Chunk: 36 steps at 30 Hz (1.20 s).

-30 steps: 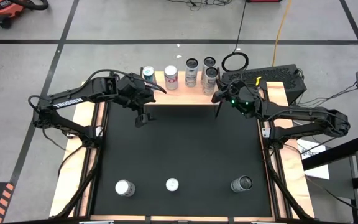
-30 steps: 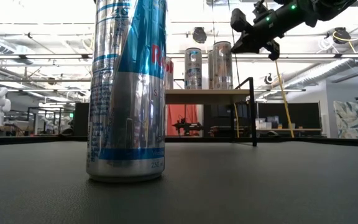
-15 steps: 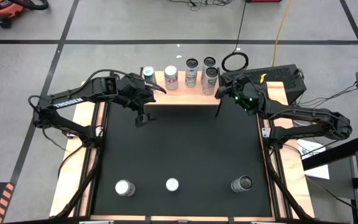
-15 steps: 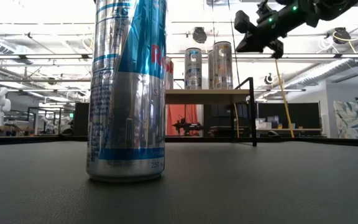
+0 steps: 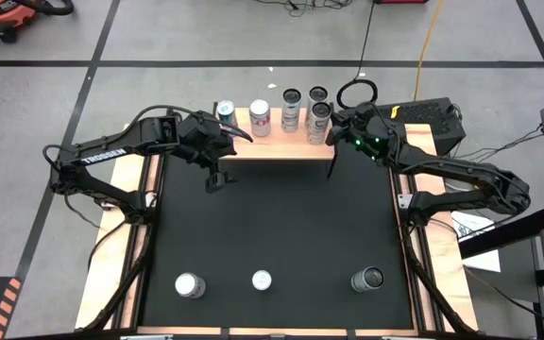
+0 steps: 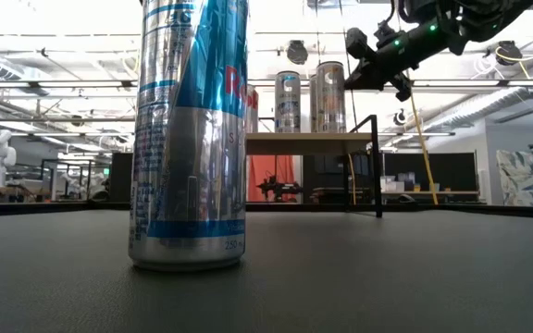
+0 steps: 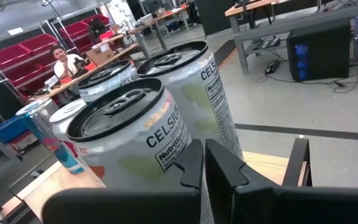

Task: Place canned beverage on shelf
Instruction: Put the white yellow soda can on the shelf aligned with the other white yellow soda can, then put the white blue soda can on the shelf aligned with the other white blue soda can

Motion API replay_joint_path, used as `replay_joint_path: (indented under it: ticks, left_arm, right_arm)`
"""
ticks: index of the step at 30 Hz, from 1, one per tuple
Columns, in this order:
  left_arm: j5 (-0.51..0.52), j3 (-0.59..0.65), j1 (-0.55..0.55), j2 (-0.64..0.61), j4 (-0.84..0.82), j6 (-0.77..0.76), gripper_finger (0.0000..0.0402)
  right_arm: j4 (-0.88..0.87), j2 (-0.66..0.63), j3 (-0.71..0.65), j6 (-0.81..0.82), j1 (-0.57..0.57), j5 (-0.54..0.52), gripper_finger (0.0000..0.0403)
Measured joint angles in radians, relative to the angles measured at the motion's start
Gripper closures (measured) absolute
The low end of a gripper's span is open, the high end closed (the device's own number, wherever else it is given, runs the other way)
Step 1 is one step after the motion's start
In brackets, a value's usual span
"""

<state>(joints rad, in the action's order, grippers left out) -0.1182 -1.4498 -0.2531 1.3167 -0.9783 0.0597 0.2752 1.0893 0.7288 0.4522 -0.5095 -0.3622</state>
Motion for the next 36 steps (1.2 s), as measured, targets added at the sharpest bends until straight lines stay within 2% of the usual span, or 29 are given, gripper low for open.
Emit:
replay_joint_path:
  ticks: [26,36]
  left_arm:
    - [0.000,0.000,0.000,0.000,-0.005,0.000,0.0008]
    - [0.000,0.000,0.000,0.000,-0.013,0.000,0.0008]
  right_arm:
    - [-0.033,-0.006,0.000,0.015,0.001,0.027,0.0403]
    - [-0.175,-0.117,0.000,-0.024,0.063,0.027,0.0403]
